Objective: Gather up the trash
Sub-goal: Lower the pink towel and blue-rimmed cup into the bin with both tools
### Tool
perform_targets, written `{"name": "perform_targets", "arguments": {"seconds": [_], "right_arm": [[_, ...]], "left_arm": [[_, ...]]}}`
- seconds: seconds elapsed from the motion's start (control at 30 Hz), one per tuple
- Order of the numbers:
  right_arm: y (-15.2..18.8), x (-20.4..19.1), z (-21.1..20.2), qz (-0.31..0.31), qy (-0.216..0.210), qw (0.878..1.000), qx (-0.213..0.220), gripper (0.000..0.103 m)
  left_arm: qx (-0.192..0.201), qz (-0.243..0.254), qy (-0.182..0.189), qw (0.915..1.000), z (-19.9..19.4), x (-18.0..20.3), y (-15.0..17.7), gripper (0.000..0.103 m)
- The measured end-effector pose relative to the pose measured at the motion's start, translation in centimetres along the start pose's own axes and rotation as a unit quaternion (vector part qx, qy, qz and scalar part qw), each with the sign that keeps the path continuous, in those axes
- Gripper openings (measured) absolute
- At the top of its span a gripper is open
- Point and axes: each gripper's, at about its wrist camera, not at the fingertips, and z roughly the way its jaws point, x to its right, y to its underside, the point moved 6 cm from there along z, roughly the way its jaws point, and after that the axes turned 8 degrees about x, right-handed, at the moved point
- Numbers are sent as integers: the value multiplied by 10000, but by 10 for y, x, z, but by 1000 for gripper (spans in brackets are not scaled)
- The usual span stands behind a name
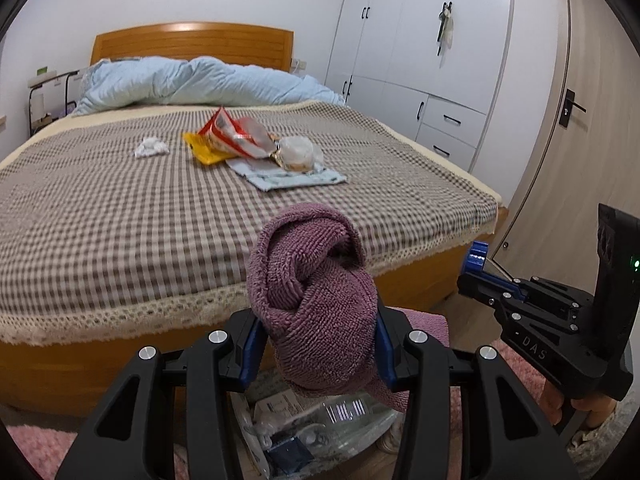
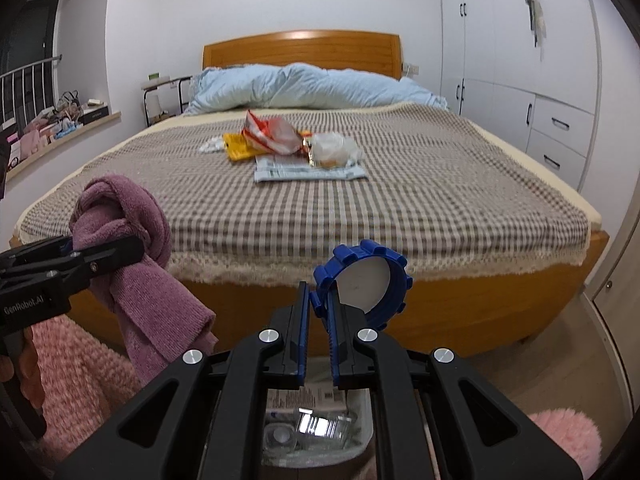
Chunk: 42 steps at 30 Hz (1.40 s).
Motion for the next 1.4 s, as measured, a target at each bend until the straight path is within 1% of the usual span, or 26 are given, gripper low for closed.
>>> {"name": "perform_targets", "arguments": {"seconds": [0.17,0.57,0.77,0.87,1.0,1.13,1.23,1.4], "right_arm": [[17,-2,5,-39,-3,9998,-211,9],[52,-10,21,-107,-114,9971,-743,9],[72,-8,32,-99,-70,9948,-1014,9],[82,-5,34,-55,-78,9938,-1105,9],[100,-2,44,88,-196,9912,-1309,9],[117,1,61,298,-281,9872,-1538,9],[122,5,72,417,-284,9849,-1655,9],[125,4,82,462,-271,9834,-1731,9]], "left_arm": [[-212,-57,31,9998,5,-1,18,43],[-626,-201,-49,9978,22,-13,53,43],[-787,-284,-49,9965,29,-20,71,43],[-889,-375,-4,9953,32,-25,82,43],[-1047,-434,101,9935,40,-29,100,43],[-1277,-454,66,9907,55,-35,122,43],[-1440,-482,-23,9884,68,-44,134,43],[-1912,-629,-104,9795,111,-48,157,43]]}}
